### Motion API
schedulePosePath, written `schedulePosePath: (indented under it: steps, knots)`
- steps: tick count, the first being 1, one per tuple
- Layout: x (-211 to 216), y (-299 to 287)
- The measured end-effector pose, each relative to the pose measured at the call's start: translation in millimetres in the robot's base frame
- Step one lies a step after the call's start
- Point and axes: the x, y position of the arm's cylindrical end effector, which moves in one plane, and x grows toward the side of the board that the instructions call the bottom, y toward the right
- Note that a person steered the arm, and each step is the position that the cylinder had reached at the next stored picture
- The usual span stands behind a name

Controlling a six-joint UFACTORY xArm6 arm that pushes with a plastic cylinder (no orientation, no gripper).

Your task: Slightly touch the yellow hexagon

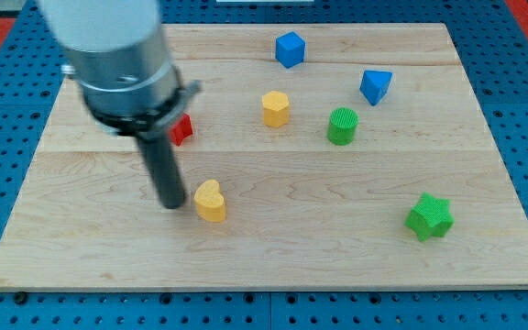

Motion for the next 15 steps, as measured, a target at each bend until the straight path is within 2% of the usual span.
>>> schedulePosePath:
  steps: [2,3,4,5,6,10,11,12,13,14,15]
  knots:
    - [6,155]
    - [8,188]
    - [-9,126]
    - [-28,100]
    - [-52,102]
    - [-80,213]
    - [-65,230]
    - [-24,230]
    - [-45,186]
    - [-88,130]
    - [-132,120]
